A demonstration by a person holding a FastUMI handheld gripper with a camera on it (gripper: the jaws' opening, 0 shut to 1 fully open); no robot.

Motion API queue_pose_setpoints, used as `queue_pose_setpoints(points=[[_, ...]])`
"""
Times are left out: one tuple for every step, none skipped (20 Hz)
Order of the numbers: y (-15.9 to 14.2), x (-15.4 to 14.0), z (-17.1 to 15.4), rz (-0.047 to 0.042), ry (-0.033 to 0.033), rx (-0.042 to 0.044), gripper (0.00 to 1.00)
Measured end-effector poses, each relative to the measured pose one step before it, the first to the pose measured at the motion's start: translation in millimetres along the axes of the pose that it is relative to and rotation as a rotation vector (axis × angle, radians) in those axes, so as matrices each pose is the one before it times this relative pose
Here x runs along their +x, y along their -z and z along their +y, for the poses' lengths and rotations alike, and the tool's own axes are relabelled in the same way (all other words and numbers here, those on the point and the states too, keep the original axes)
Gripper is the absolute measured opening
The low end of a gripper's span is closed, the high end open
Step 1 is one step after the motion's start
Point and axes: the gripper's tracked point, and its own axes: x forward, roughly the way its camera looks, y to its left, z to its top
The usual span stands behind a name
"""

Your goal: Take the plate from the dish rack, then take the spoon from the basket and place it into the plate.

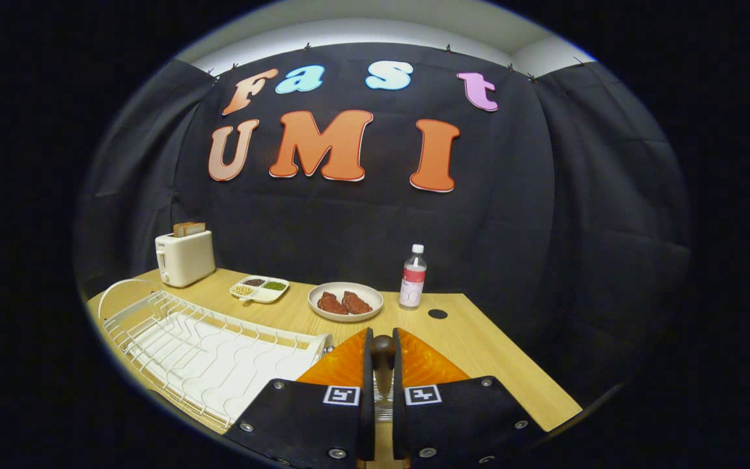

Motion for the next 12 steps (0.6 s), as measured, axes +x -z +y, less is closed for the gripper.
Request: queue_pose_setpoints(points=[[-9.40,-2.97,-1.96,-0.01542,0.00152,-0.00753,0.11],[-10.20,-4.23,-0.14,-0.01427,-0.00180,-0.00292,0.11],[-9.40,-5.77,1.01,-0.01616,-0.00749,-0.00384,0.11],[-9.25,-5.89,2.03,-0.01608,-0.00688,-0.00213,0.11],[-7.46,-6.07,2.45,-0.01313,-0.00722,-0.00171,0.11],[-6.97,-6.74,2.42,-0.00851,-0.00872,0.00059,0.11],[-5.43,-8.45,5.04,-0.00422,-0.01604,0.00128,0.11],[-4.11,-8.74,4.57,-0.00307,-0.01705,0.00018,0.11],[-4.49,-6.85,5.27,-0.00483,-0.01994,0.00201,0.11],[-3.12,-8.16,6.30,-0.00328,-0.02081,-0.00089,0.11],[-4.00,-6.28,6.81,-0.00751,-0.02203,0.00138,0.11],[-2.79,-7.08,6.07,-0.00367,-0.01877,0.00009,0.11]])
